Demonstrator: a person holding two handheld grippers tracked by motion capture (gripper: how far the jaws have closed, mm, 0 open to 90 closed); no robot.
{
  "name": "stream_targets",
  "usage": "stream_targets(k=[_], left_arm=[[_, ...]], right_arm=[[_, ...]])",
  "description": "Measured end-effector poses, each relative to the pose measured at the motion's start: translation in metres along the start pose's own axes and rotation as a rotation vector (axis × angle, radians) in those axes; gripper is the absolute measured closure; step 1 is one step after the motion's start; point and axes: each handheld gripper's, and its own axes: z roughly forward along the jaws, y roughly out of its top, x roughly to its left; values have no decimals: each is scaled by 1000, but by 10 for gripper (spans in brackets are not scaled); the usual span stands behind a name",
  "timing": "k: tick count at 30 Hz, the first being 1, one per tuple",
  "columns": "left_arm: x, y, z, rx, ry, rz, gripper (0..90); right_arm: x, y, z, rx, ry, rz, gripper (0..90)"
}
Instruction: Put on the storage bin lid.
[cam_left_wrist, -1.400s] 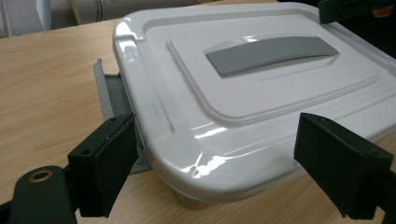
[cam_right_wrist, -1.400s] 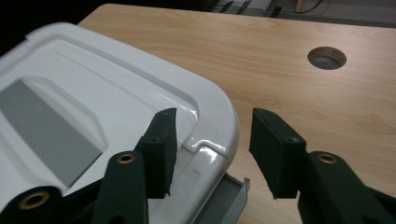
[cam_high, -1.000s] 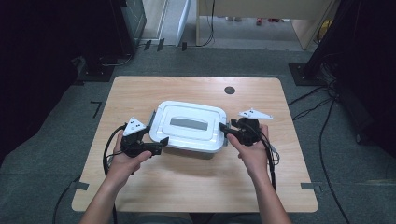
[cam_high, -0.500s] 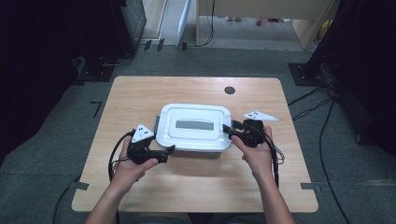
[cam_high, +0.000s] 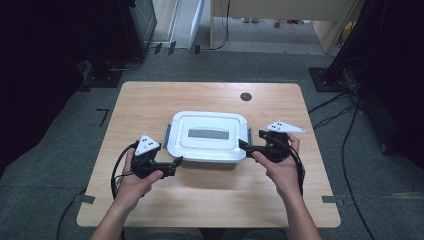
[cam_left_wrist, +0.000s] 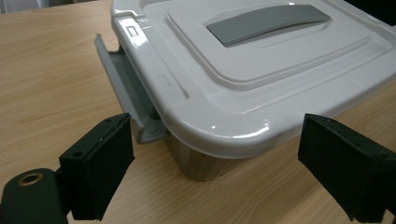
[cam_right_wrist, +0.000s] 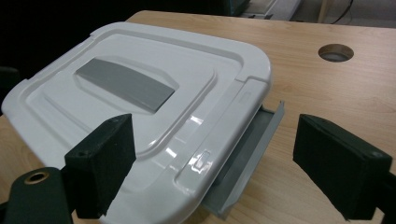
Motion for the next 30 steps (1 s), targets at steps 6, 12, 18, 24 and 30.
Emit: stream_targets(k=[6,12,18,24,30], left_arm=[[12,-5,-13,-30,35,-29,90],[23,-19,-28,-48,72,-55,90],[40,-40,-40,-35,131,-85,90],[60,-65,-43,-3,188,-114,90],[80,-90,-47,27,250,-147,90]], right_arm=[[-3,-10,-18,12,-1,-35,26],[-14,-26,-34,46,-47,-53,26],[-25,-46,-52,54,-95,-36,26],[-35,-63,-59,66,-126,-23,26],[-46,-81,-60,88,-154,-7,27]])
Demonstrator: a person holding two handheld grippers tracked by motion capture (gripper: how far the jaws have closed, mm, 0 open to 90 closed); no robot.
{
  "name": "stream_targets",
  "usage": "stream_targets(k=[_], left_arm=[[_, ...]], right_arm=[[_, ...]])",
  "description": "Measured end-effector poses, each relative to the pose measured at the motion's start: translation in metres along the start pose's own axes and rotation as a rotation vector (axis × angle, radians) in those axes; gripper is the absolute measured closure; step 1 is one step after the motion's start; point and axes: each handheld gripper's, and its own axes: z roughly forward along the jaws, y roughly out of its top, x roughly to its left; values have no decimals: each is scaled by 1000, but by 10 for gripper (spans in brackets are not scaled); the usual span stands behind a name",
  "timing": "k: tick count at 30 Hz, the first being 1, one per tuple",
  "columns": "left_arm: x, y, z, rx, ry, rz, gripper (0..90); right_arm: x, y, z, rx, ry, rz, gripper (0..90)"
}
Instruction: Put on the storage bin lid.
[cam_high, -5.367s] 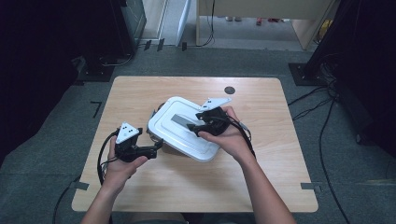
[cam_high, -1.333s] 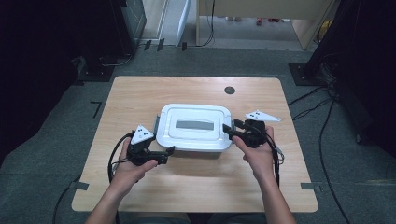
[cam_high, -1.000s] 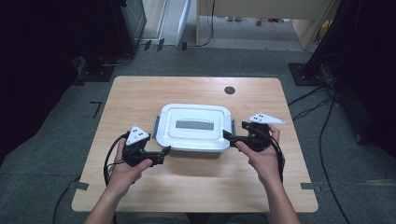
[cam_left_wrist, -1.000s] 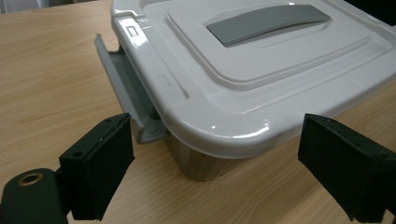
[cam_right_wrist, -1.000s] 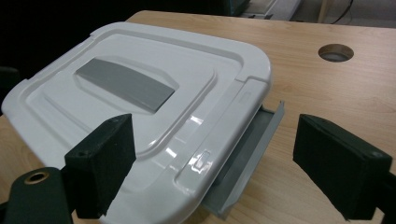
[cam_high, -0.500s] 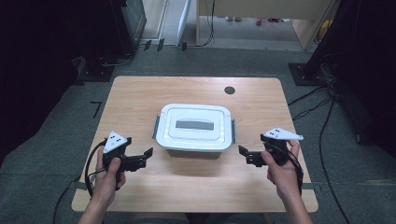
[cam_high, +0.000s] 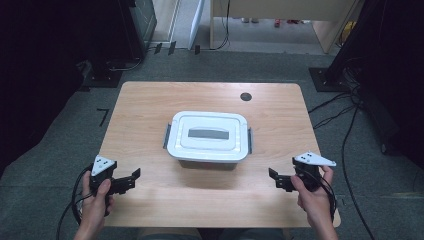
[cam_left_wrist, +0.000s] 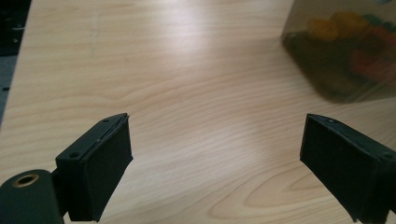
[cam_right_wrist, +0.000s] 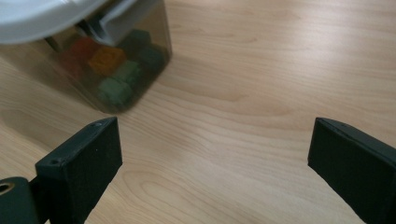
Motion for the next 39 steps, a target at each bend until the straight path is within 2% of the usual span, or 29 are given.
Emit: stream_targets(k=[4,14,19,25,31,39], left_arm=[[12,-13,1,23,38,6,90],[41,-46,8,107,123,-2,90],[50,-53,7,113,126,-2,90],[48,-54,10,98,134,7,71],[41,-51,16,107,136,6,15],[39,-50,19,110,145,-5,0]], right_arm=[[-10,-13,2,13,-25,14,27],[-51,-49,3,44,-91,79,37],[-64,-65,2,68,-109,88,43],[-68,-75,8,104,-143,76,42],[-59,-79,18,102,-197,1,0],[-59,-79,18,96,-193,-2,0]])
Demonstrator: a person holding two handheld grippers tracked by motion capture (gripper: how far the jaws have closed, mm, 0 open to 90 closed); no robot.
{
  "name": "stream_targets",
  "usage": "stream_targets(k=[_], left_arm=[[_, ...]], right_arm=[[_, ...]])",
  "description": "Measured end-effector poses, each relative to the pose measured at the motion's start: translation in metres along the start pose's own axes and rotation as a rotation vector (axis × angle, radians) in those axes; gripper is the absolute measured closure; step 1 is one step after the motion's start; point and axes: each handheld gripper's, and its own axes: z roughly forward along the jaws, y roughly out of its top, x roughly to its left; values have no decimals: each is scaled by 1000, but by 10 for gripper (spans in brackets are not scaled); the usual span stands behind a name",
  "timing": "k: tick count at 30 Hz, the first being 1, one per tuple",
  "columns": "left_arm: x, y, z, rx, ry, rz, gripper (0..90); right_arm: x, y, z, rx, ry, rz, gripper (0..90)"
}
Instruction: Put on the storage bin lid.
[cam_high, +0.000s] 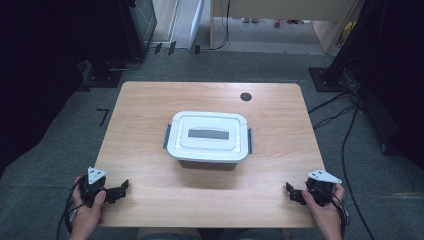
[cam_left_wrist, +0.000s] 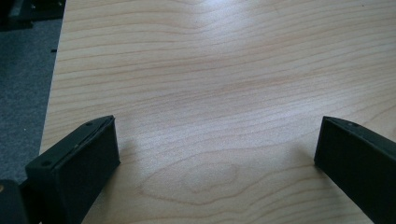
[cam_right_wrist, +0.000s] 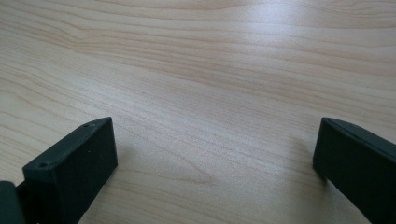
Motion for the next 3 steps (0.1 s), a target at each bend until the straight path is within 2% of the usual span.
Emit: stream_targets(k=[3], left_arm=[[-1,1,1,1,6,-5,0]], right_arm=[[0,0,0,0,0,0,0]])
